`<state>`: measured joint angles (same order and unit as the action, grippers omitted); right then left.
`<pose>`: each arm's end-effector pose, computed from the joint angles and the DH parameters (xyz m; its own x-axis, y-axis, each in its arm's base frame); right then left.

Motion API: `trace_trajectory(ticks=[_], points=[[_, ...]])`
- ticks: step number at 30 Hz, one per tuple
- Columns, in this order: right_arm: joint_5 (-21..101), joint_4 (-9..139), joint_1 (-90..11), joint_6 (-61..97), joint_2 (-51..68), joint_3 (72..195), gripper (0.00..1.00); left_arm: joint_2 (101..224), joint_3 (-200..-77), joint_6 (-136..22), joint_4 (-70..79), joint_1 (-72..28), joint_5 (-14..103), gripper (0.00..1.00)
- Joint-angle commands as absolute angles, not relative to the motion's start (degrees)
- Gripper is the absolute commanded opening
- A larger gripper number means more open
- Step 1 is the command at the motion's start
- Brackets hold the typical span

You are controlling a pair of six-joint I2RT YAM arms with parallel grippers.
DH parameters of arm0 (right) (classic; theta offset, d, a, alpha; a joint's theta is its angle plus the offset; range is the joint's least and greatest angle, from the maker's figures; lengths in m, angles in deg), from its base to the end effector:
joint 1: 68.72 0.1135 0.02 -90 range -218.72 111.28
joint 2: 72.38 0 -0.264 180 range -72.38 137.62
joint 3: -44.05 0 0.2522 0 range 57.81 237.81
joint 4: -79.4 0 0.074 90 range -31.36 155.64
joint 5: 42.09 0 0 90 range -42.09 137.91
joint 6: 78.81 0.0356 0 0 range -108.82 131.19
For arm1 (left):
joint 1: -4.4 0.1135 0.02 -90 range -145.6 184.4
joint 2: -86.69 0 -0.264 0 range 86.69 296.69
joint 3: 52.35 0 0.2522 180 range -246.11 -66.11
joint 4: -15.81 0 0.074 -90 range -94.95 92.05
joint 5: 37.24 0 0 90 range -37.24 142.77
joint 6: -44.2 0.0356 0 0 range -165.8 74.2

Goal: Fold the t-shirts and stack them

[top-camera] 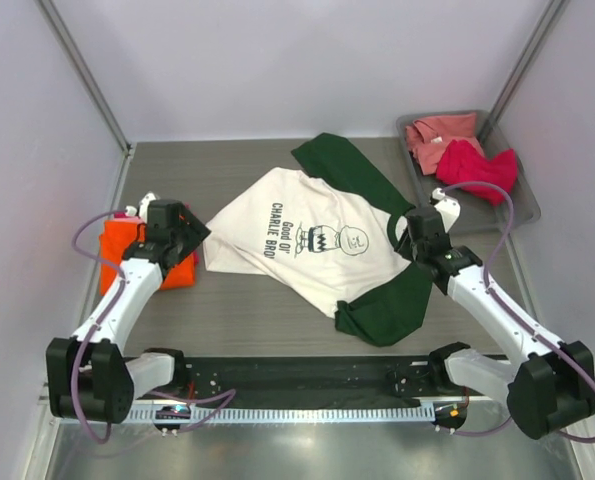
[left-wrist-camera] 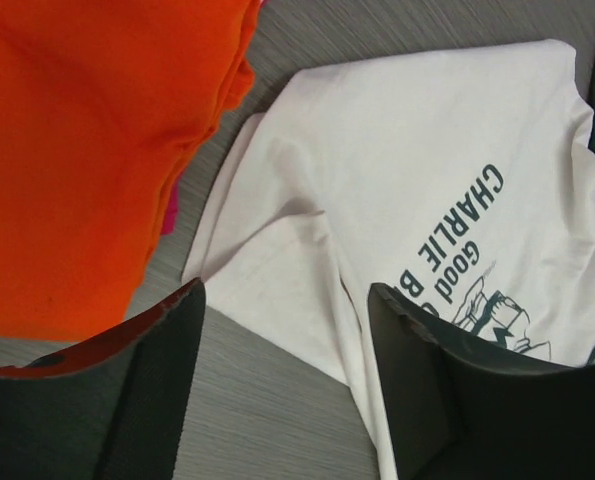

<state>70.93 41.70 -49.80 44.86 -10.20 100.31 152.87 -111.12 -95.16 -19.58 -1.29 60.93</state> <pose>0.2173 0.0598 0.2473 -0.5601 0.3474 -0.7521 0.3363 0.9250 0.1768 0.2429 -0.0191 0.2483 -0.4361 -0.7114 -0.5511 -0.5167 0.6994 -0.4939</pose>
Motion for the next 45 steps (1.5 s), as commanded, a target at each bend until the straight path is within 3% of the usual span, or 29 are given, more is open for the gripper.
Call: trace_trajectory(ticks=[1, 10, 20, 22, 25, 29, 33, 40, 45], points=[[72.3, 40.4, -49.6, 47.3, -13.7, 99.1, 0.43, 154.7, -113.4, -98.2, -17.7, -1.1, 56.7, 0.64], [70.9, 40.2, -49.6, 47.1, -16.9, 98.5, 0.43, 167.3, -117.5, -103.0, -14.9, -2.6, 55.1, 0.66], [69.8, 39.8, -49.6, 47.1, -18.1, 97.9, 0.42, 179.9, -124.0, -103.5, -14.7, -4.7, 55.9, 0.53], [69.9, 39.7, -49.7, 47.0, -18.8, 97.8, 0.42, 181.4, -124.6, -104.1, -14.5, -5.0, 56.0, 0.49], [70.0, 39.1, -49.6, 46.7, -19.2, 97.9, 0.42, 182.6, -125.3, -104.0, -14.3, -5.5, 55.3, 0.21], [69.6, 37.8, -49.6, 46.7, -19.0, 98.0, 0.42, 181.1, -124.5, -104.2, -15.7, -5.9, 55.9, 0.0], [65.6, 35.0, -49.6, 46.4, -18.9, 97.9, 0.42, 177.3, -122.1, -104.0, -17.7, -5.9, 56.4, 0.0], [52.6, 31.8, -48.3, 47.3, -19.4, 96.9, 0.55, 166.3, -118.3, -101.7, -24.3, -5.8, 59.5, 0.0], [53.1, 29.0, -44.5, 50.5, -20.1, 94.9, 0.57, 159.4, -115.4, -100.7, -28.2, -5.8, 59.2, 0.0]])
